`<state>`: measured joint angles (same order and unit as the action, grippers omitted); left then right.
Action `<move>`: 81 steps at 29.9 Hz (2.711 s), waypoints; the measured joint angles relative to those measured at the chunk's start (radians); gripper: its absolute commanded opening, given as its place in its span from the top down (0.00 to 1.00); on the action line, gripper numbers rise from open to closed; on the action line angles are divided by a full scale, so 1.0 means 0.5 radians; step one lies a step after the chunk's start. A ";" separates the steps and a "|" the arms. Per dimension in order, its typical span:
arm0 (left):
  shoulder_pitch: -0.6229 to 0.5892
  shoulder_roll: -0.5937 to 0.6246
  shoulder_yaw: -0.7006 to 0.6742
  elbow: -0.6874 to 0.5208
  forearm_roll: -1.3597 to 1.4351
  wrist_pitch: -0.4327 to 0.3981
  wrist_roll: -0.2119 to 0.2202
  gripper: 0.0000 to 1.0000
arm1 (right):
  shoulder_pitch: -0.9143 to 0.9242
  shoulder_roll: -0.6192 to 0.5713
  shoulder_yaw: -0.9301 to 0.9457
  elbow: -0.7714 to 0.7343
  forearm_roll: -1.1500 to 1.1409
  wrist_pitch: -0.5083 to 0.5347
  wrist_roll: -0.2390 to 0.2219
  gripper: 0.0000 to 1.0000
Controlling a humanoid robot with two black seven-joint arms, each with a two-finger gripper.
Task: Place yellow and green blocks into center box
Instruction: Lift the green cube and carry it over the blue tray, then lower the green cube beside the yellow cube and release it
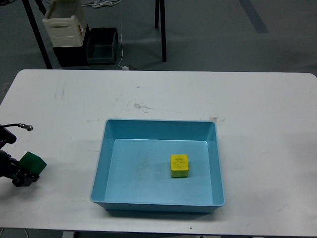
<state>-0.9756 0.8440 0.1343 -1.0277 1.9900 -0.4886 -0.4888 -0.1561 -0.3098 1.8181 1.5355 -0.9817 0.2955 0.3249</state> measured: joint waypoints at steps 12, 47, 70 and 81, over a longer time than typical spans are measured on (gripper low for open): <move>-0.031 0.022 -0.004 0.021 -0.033 0.000 0.000 0.81 | -0.010 0.003 0.000 -0.002 0.000 -0.002 0.000 0.00; -1.135 -0.226 -0.029 -0.947 -0.481 0.000 0.001 0.80 | -0.068 0.012 -0.001 -0.020 0.000 -0.011 0.001 0.00; -0.976 -1.141 0.437 -0.384 -0.300 0.000 0.001 0.71 | 0.004 0.014 -0.008 -0.018 0.000 -0.052 0.001 0.00; -0.879 -1.255 0.544 -0.142 -0.258 0.000 0.001 0.28 | 0.005 0.014 -0.016 -0.011 0.000 -0.054 0.001 0.00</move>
<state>-1.4153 0.2165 0.4061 -1.0988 1.8611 -0.4887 -0.4886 -0.1534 -0.3026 1.8102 1.5298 -0.9817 0.2684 0.3252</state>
